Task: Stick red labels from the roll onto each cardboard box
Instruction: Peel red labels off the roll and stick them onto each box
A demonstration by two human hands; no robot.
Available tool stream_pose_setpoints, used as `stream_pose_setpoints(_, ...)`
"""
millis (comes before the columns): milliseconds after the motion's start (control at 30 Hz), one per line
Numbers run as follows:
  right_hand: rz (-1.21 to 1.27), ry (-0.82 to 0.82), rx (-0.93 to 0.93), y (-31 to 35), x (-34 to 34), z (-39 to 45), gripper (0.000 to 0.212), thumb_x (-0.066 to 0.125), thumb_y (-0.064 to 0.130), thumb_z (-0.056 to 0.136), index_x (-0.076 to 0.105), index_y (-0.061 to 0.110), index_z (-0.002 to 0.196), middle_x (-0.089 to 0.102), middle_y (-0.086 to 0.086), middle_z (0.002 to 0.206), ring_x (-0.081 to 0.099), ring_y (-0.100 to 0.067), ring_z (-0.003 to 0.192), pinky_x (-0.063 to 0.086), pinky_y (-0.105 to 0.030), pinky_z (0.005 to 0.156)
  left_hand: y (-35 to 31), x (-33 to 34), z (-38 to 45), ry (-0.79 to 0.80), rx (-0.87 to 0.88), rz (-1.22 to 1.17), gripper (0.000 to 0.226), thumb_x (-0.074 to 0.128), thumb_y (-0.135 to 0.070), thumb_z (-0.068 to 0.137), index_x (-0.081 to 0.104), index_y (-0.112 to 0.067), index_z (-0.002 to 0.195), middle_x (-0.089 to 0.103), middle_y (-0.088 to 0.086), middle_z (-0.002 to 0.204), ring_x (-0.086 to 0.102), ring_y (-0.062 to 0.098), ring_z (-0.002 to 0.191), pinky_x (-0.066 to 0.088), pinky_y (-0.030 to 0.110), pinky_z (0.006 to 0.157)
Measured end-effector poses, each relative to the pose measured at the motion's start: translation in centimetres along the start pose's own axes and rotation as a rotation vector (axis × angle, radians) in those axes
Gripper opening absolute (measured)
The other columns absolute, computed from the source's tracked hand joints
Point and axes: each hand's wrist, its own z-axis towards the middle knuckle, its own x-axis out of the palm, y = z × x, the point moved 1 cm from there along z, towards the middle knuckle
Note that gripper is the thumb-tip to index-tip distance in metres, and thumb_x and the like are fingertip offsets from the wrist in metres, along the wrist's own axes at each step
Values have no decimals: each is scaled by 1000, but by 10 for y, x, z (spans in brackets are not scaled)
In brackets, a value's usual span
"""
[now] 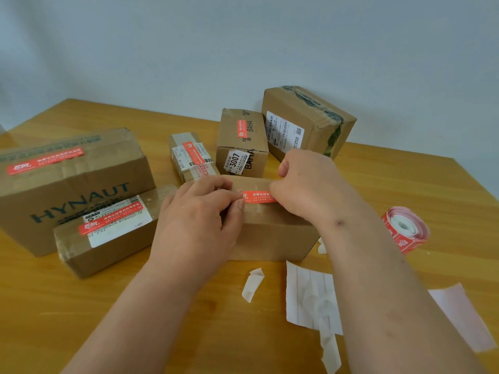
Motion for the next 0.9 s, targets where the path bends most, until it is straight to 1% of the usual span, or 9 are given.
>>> stream_pose_setpoints(133,-84,12,-31,-4,0,-5,20,58,27,89,51,22,108,54,3,97,50,-15,83,36,-22,55,1,0,0,3,15,-8,34,46,-41,91,74,-26,103,63,-9,118,57,18,112,49,52,91)
stream_pose_setpoints(300,-100,-17,4,-16,-8,-10,13,57,22,89,56,22,102,55,3,94,46,-12,75,39,-24,59,2,2,-1,-17,1,-50,34,46,-41,91,71,-27,110,61,-10,122,54,17,116,48,51,94)
stream_pose_setpoints(433,31,-144,32,-23,-1,-12,23,57,29,90,56,27,112,54,5,108,52,-15,97,46,-29,77,-3,1,-2,-36,27,68,38,48,-37,97,55,-31,133,53,-10,136,39,20,132,34,49,108)
stream_pose_setpoints(500,61,-149,9,-25,11,-13,32,57,44,88,53,30,117,48,5,114,48,-15,107,46,-32,88,-7,1,-2,56,59,121,45,36,-48,96,47,-39,138,41,-15,148,26,16,141,19,42,114)
stream_pose_setpoints(600,103,-60,12,-29,21,-15,42,57,57,85,51,33,119,46,7,114,46,-14,106,42,-30,84,-9,3,-2,194,66,169,52,23,-64,92,39,-50,140,25,-21,156,8,7,146,-1,32,112)
stream_pose_setpoints(667,162,-33,21,-33,21,-16,40,57,52,88,51,33,123,48,8,116,46,-10,103,37,-26,80,-8,2,-2,210,54,132,50,28,-64,93,41,-49,139,28,-20,155,9,6,146,3,35,117)
stream_pose_setpoints(733,202,-28,14,-36,20,-17,38,56,44,92,50,32,127,49,9,121,44,-7,100,35,-23,80,-9,2,-3,173,49,53,50,40,-58,89,51,-41,136,38,-16,151,18,9,146,17,41,119)
stream_pose_setpoints(800,217,-26,-5,-36,21,-18,39,57,43,91,50,32,128,49,10,121,43,-5,98,35,-22,79,-8,4,-4,120,69,-3,45,48,-52,88,60,-35,128,46,-11,147,27,14,144,27,42,116)
stream_pose_setpoints(900,263,-16,-3,-38,18,-21,37,57,35,93,51,32,129,48,11,124,41,-3,98,35,-17,69,-7,7,-6,83,80,-33,36,56,-46,86,68,-30,117,54,-9,139,35,17,140,32,39,111)
